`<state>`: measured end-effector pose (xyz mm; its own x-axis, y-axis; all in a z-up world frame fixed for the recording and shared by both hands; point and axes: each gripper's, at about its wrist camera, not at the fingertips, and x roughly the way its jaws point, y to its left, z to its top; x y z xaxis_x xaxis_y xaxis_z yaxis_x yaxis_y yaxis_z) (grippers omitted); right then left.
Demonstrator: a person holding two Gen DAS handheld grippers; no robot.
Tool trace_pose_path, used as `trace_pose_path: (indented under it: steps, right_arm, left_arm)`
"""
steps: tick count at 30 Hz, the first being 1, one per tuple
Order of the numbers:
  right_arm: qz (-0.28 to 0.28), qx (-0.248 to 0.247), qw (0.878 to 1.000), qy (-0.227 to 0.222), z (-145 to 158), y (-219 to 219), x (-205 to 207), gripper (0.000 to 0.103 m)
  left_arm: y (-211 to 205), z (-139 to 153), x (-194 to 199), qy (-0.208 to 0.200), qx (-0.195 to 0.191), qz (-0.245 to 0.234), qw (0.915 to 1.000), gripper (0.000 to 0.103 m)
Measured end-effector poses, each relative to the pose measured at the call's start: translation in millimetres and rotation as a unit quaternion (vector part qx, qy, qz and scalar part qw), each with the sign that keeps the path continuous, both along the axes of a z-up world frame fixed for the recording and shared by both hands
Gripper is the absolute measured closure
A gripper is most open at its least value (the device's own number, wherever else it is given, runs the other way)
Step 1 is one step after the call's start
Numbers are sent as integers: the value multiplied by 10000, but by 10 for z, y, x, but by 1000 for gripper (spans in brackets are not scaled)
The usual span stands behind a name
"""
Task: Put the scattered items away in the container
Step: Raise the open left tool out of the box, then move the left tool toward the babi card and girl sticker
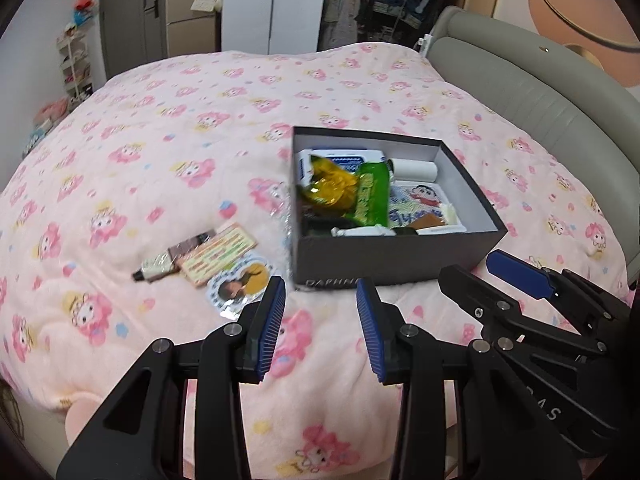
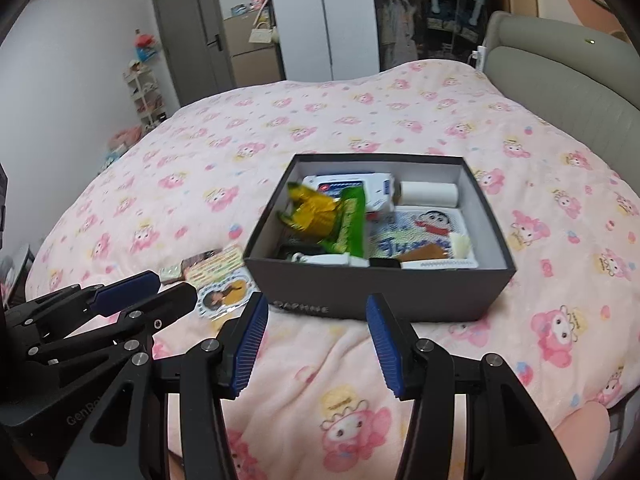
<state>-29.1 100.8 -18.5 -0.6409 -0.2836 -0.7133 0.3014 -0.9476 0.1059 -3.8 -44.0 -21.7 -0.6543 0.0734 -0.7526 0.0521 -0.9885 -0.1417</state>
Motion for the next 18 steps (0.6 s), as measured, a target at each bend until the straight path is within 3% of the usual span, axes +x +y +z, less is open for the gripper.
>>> trace_pose_path:
  steps: [10,18]
  right_arm:
    - [329,-46,9994,-53,-84,-319,100,56]
    - [680,15,9973,-294,-293,-641,-39,56]
  left_arm:
    - [-354,-94,169,26,201,285,9994,66]
    - [-766,-345,195,-145,476,683,9964,66]
